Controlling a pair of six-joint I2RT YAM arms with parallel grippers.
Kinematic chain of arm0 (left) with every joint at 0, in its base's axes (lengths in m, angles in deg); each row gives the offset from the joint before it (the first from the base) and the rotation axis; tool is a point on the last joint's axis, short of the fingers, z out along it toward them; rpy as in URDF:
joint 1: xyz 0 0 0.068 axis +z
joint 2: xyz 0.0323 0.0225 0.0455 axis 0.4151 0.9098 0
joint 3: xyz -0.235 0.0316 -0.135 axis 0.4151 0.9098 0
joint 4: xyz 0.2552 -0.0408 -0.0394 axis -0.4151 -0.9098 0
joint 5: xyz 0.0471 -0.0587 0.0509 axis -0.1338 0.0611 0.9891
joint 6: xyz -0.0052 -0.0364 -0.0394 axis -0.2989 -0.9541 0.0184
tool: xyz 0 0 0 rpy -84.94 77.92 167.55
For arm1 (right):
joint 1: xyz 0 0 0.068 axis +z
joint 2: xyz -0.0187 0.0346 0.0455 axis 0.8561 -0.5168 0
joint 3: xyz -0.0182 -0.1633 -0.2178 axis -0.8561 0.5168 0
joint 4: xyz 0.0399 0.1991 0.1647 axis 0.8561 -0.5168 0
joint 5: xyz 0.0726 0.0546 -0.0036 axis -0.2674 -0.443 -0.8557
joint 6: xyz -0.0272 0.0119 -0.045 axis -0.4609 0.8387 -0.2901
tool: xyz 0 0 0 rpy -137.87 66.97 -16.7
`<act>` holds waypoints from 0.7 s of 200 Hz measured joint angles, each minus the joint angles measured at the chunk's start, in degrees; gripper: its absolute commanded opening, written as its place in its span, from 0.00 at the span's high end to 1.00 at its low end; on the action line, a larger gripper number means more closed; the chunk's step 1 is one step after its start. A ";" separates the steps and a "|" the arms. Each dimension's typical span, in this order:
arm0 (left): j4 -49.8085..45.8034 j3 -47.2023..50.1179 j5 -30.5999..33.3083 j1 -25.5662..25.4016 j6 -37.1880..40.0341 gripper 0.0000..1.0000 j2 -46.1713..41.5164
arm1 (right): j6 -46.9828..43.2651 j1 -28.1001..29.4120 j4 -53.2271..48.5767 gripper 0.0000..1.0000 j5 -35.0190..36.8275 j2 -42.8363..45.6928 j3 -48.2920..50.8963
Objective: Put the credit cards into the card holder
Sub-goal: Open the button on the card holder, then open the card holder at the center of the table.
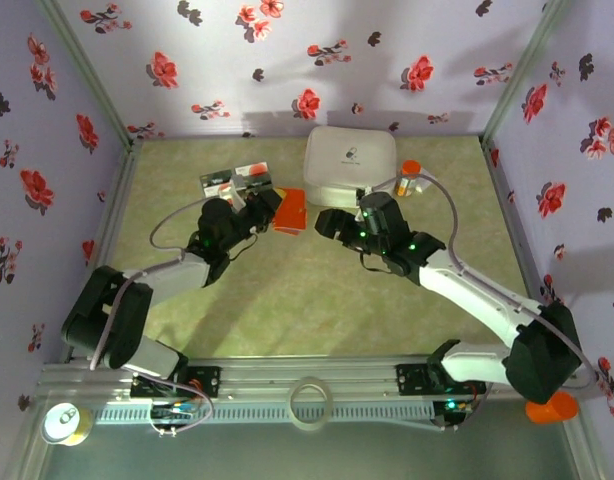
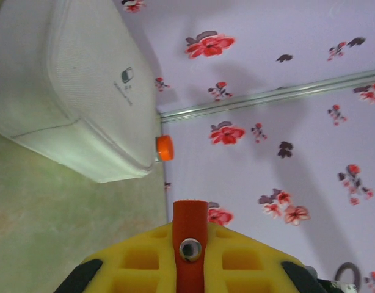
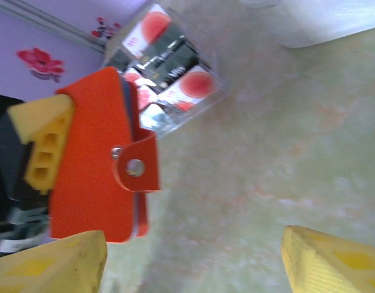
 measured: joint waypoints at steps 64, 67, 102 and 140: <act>6.80 -0.02 0.00 -0.09 -4.46 1.00 1.29 | 4.98 -0.52 11.34 0.22 -6.38 -9.77 -3.91; 6.88 -0.02 0.00 -0.09 -4.57 1.00 1.29 | 5.09 -0.61 11.91 0.22 -6.62 -10.12 -3.91; 8.46 -0.02 0.20 -0.24 -5.68 1.00 1.36 | 8.31 -2.19 19.87 0.41 -10.03 -13.20 -3.28; 11.96 -0.02 0.42 -0.57 -7.37 1.00 3.39 | 13.53 -4.42 31.82 0.60 -13.20 -13.27 1.33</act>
